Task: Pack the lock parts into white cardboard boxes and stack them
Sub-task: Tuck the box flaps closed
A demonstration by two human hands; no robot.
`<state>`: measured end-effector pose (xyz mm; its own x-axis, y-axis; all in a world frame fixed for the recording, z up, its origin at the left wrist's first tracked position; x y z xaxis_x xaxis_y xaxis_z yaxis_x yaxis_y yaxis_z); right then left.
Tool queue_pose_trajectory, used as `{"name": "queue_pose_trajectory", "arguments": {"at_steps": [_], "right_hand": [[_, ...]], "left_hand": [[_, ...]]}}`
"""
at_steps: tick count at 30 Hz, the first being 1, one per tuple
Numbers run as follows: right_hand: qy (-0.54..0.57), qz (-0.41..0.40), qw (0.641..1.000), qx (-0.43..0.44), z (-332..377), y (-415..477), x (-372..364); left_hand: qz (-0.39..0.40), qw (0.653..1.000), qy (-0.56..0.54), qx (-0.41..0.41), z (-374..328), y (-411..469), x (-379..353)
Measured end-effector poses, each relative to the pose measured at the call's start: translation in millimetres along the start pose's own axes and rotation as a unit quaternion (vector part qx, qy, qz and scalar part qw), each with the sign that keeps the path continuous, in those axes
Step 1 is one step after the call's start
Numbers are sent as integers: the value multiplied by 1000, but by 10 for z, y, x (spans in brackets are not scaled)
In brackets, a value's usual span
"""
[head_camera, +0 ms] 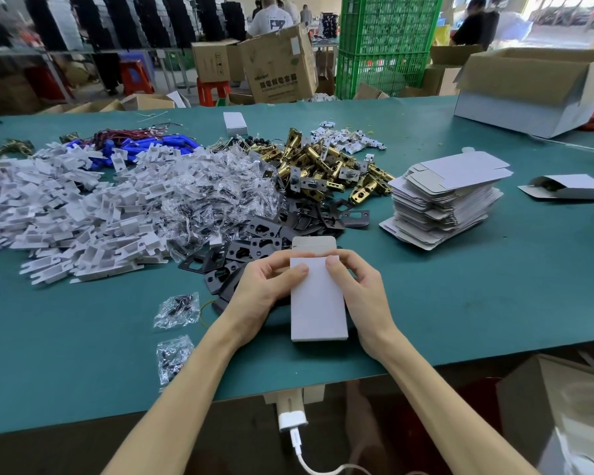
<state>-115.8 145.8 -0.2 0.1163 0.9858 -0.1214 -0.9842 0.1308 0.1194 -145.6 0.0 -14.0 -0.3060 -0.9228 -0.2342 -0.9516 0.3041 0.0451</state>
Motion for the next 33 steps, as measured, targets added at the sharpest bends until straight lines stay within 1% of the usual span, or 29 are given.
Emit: {"name": "queue_pose_trajectory", "arguments": {"at_steps": [9,13,15,18,22,24,26,33], "right_hand": [[1,-11,1000,-8,-27,-1,26],[-8,-8,1000,15,30,-9,17],[5,-15,999,30,66,-13,24],[38,-24,999,18,33,-2,48],[-9,-12,1000,19,24,17,11],[-5,0,1000,6,-9,18,-5],[-6,5,1000,-1,-19,18,-2],[12,6,1000,-19,-19,-8,4]], "left_hand": [[19,1000,11,-9,-59,-24,-55],[24,999,16,-37,-130,-36,-77],[11,999,18,-48,-147,-32,-49],[1,999,10,-45,-127,-21,-21],[-15,999,24,-22,-97,-19,-20],[-43,999,22,-2,-51,-16,22],[-59,998,28,-4,-46,-14,46],[-54,996,70,-28,-68,-4,48]]}}
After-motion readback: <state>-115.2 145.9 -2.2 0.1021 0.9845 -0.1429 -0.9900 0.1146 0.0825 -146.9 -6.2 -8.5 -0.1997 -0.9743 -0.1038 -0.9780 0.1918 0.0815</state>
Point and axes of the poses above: each hand's wrist, its own y-axis towards the middle knuckle, its own x-axis out of the back of the hand, z = x × y, the point moved 10 cm from there along y, towards the middle knuckle, and after that the axes turned 3 degrees about -z, right-handed, at the moved point
